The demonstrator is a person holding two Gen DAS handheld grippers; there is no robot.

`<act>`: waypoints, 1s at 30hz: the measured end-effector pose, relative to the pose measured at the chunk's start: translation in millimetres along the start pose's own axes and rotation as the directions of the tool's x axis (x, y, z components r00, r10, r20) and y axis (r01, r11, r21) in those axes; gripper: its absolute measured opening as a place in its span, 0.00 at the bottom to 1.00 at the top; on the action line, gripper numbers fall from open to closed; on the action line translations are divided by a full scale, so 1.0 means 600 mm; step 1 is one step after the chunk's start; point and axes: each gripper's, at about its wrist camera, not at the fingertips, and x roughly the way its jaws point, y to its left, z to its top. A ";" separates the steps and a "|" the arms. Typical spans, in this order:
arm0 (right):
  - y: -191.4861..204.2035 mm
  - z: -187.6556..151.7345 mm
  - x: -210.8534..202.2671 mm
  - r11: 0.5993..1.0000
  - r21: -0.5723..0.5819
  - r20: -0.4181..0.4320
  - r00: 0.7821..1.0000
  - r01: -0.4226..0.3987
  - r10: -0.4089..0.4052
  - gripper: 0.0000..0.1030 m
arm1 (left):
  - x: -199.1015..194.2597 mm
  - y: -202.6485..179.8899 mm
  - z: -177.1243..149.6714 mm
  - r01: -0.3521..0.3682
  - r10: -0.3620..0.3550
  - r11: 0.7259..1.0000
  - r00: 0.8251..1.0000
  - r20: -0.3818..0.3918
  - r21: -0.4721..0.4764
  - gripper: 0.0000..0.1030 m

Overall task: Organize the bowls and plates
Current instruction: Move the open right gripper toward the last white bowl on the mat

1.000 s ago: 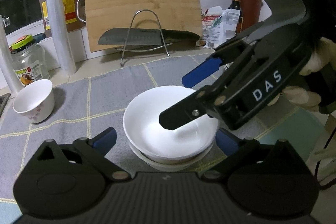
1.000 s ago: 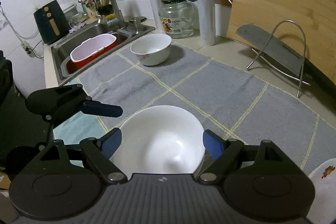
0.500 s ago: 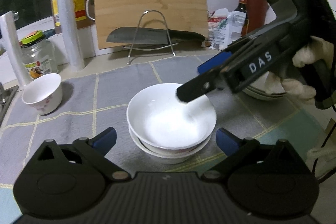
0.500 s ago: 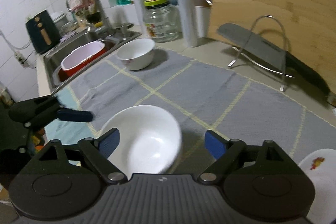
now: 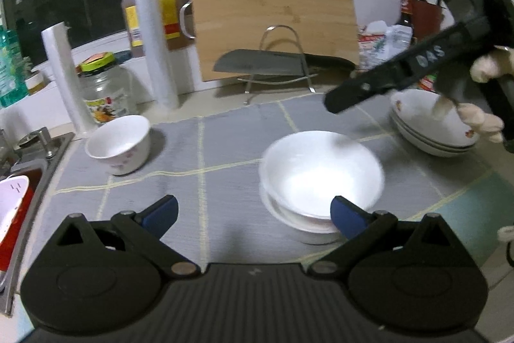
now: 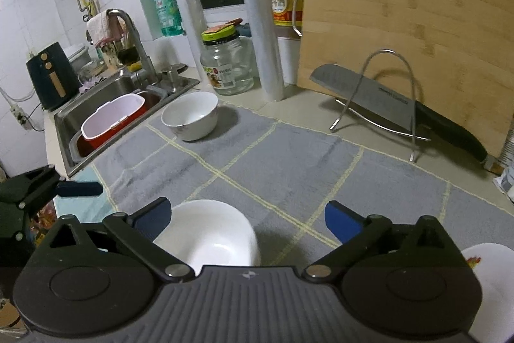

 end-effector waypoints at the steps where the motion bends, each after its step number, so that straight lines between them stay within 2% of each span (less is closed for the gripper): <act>1: 0.007 0.001 0.005 1.000 -0.005 -0.003 1.000 0.010 -0.010 1.00 | 0.002 0.013 -0.003 0.000 0.000 1.000 1.000 0.003 -0.007 0.98; 6: 0.049 0.020 0.046 0.997 -0.016 -0.044 0.997 0.069 -0.070 1.00 | 0.017 0.084 -0.012 0.025 -0.025 0.999 1.000 -0.003 -0.030 0.98; 10: 0.079 0.036 0.074 0.993 -0.019 -0.070 0.991 0.115 -0.116 1.00 | 0.037 0.133 -0.020 0.019 -0.019 0.999 1.000 -0.013 -0.030 0.98; 16: 0.122 0.063 0.103 0.987 -0.042 -0.079 0.984 0.157 -0.160 1.00 | 0.072 0.196 -0.026 0.027 -0.028 0.998 1.000 -0.015 -0.056 0.99; 22: 0.155 0.092 0.127 0.983 -0.074 -0.063 0.983 0.166 -0.171 1.00 | 0.106 0.243 -0.022 0.021 -0.022 0.995 1.000 -0.009 -0.096 0.99; 30: 0.174 0.126 0.169 0.982 -0.099 -0.068 0.983 0.161 -0.168 1.00 | 0.157 0.271 -0.022 0.018 -0.020 0.994 1.000 -0.018 -0.107 0.99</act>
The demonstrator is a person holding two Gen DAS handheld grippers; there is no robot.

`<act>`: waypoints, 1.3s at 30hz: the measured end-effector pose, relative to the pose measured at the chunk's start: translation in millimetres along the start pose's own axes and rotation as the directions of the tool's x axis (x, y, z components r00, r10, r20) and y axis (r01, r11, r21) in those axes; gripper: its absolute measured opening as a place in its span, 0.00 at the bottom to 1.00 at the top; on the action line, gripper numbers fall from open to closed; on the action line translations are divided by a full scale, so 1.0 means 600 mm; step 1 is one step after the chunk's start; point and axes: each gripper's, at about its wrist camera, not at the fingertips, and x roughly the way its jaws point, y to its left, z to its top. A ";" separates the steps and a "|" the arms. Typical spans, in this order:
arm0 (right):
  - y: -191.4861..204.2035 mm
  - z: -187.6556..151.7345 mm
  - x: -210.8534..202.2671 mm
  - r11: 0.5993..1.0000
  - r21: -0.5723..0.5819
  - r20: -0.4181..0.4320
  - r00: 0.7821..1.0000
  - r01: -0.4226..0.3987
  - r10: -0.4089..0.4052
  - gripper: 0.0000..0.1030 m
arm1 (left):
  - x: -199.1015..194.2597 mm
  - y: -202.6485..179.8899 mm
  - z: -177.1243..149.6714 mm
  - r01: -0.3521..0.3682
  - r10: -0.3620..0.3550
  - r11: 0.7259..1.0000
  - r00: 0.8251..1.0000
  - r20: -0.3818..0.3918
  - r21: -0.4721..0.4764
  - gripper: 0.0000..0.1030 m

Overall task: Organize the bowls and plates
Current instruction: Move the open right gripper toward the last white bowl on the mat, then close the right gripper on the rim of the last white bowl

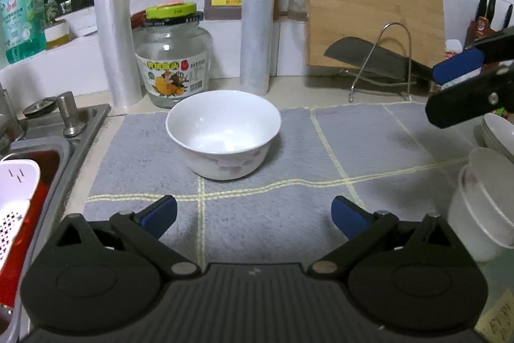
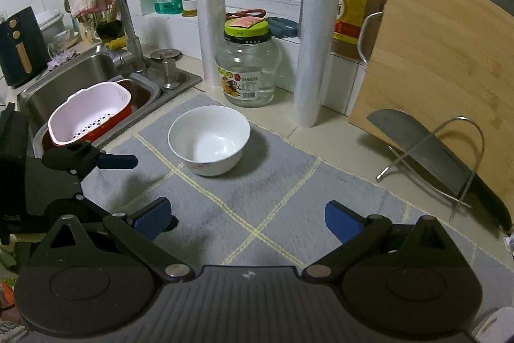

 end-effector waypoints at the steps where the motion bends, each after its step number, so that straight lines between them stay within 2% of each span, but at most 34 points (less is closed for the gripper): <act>1: 0.001 0.003 0.004 1.000 0.000 -0.005 1.000 0.000 0.000 1.00 | 0.007 0.003 0.000 -0.002 0.002 1.000 1.000 -0.002 -0.001 0.99; 7: 0.001 0.022 0.035 1.000 -0.013 -0.033 0.999 0.000 0.000 1.00 | 0.046 0.018 0.000 0.002 -0.002 1.000 1.000 -0.016 -0.020 0.99; 14: -0.004 0.046 0.075 1.000 -0.006 -0.068 0.997 -0.021 0.020 1.00 | 0.066 0.027 0.007 -0.017 0.017 1.000 1.000 0.016 0.003 0.99; 19: -0.008 0.068 0.108 0.997 -0.008 -0.094 0.992 -0.079 0.078 1.00 | 0.077 0.030 0.012 -0.053 0.052 0.998 0.998 0.039 0.035 0.99; 25: -0.019 0.094 0.156 0.987 0.012 -0.108 0.981 -0.159 0.160 1.00 | 0.078 0.031 0.020 -0.062 0.058 0.997 0.995 0.079 0.054 0.99; 34: -0.025 0.124 0.226 0.980 0.007 -0.141 0.970 -0.199 0.198 0.99 | 0.086 0.038 0.031 -0.044 0.038 0.997 0.995 0.095 0.063 0.97; 37: -0.025 0.131 0.244 0.978 0.010 -0.151 0.967 -0.207 0.207 0.96 | 0.085 0.040 0.034 -0.036 0.029 0.997 0.994 0.105 0.062 0.96; 39: -0.023 0.136 0.255 0.978 0.007 -0.156 0.966 -0.208 0.207 0.88 | 0.084 0.041 0.036 -0.033 0.026 0.998 0.993 0.112 0.060 0.96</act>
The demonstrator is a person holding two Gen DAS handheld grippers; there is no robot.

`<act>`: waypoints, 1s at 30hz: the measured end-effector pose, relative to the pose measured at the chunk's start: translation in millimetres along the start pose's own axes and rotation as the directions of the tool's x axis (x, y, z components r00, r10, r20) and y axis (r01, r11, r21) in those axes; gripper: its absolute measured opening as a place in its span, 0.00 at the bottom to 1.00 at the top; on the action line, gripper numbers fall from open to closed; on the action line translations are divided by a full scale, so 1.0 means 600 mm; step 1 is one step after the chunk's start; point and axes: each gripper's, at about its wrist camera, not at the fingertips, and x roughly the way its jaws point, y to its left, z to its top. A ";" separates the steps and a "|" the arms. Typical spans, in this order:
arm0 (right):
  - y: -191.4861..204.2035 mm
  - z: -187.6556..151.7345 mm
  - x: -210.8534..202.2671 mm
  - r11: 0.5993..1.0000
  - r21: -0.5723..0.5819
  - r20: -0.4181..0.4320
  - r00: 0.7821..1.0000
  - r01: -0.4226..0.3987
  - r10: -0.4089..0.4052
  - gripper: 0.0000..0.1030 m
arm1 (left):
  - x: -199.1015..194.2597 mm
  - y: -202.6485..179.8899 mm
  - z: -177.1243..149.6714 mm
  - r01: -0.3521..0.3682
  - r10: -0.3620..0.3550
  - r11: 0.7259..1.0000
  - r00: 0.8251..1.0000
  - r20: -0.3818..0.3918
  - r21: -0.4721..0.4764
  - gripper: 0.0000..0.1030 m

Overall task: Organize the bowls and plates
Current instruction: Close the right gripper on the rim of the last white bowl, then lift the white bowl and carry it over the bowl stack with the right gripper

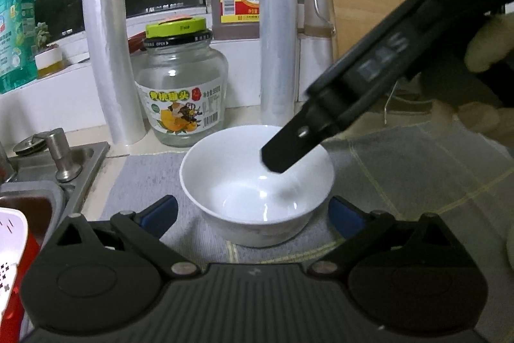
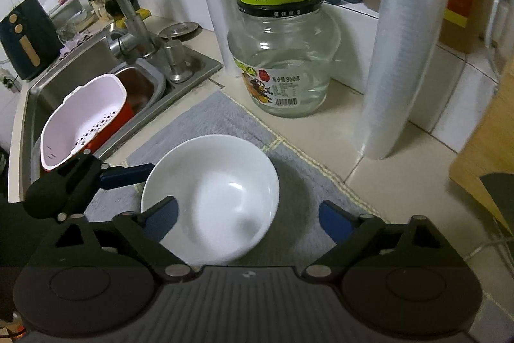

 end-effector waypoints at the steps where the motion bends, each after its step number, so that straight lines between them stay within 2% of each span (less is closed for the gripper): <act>1: 0.000 0.003 0.005 1.000 -0.003 0.000 1.000 0.001 -0.001 0.87 | -0.001 0.000 0.000 0.004 -0.004 1.000 1.000 0.002 0.000 0.95; 12: 0.007 0.019 0.038 0.999 -0.037 0.005 1.000 -0.010 0.011 0.69 | -0.001 0.003 0.001 0.025 -0.025 1.000 1.000 0.012 -0.003 0.90; 18: 0.008 0.021 0.040 0.999 -0.038 0.004 0.999 -0.033 0.033 0.65 | 0.001 0.003 0.003 0.030 -0.030 1.000 0.999 0.014 -0.006 0.90; 30: 0.013 0.016 0.033 0.999 -0.043 0.008 0.999 -0.032 0.032 0.65 | -0.004 0.001 0.007 0.035 -0.035 0.999 0.999 0.004 -0.001 0.90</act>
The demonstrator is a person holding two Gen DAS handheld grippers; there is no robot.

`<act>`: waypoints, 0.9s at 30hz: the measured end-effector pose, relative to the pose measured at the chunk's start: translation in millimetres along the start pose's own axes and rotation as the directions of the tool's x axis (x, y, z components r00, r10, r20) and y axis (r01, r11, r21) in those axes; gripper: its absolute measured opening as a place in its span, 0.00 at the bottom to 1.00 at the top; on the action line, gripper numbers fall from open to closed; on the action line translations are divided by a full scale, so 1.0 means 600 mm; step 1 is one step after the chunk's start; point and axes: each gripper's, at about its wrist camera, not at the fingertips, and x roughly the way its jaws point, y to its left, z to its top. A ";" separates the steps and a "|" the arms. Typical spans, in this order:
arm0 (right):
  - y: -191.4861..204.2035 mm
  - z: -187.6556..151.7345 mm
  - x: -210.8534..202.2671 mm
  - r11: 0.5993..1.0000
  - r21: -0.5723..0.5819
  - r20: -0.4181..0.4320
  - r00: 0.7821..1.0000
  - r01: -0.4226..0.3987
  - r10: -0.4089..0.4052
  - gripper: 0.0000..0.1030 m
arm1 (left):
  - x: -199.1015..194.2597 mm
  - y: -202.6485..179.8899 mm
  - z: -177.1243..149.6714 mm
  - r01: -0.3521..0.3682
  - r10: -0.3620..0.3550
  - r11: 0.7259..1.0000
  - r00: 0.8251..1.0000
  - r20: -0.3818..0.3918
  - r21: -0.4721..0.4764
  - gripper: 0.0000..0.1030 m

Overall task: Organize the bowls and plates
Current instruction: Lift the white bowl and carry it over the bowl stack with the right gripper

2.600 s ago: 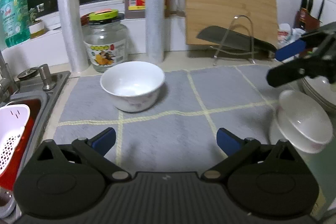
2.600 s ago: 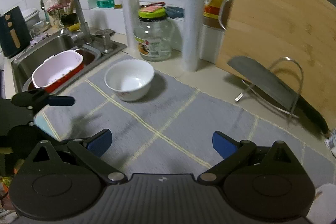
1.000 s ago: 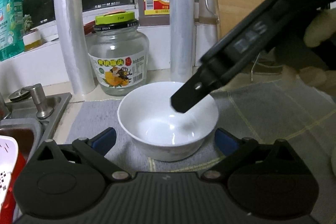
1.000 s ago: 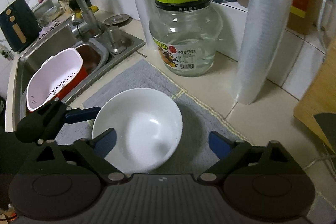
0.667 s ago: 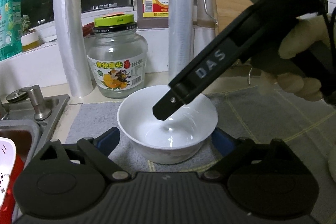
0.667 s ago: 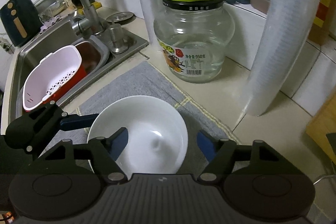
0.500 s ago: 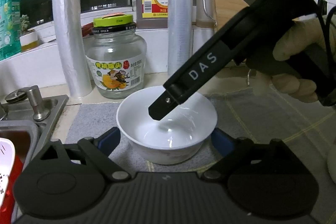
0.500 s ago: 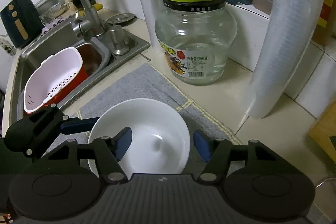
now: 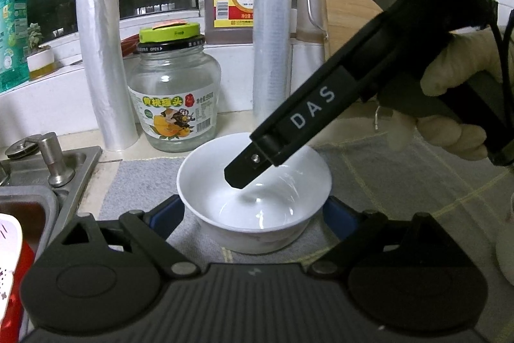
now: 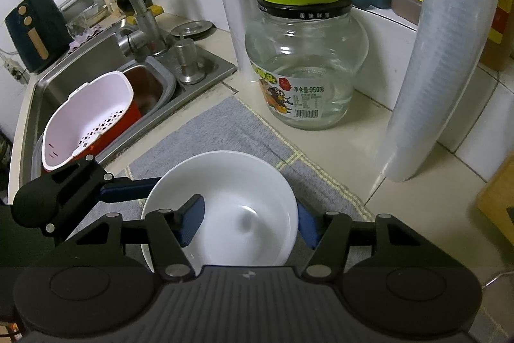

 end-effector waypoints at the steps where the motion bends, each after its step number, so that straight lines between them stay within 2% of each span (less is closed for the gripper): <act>1: 0.001 -0.001 -0.002 1.000 0.000 0.002 1.000 0.000 0.000 0.65 | -0.002 -0.001 0.001 0.001 -0.001 1.000 1.000 0.000 0.000 0.90; 16: 0.023 -0.027 -0.065 1.000 0.004 0.049 0.999 -0.006 0.006 0.65 | -0.045 -0.018 0.008 0.029 -0.029 0.999 1.000 0.003 0.028 0.90; 27: 0.048 -0.066 -0.116 1.000 0.009 0.080 0.997 0.004 -0.005 0.65 | -0.095 -0.046 0.006 0.047 -0.048 0.998 0.999 0.011 0.047 0.90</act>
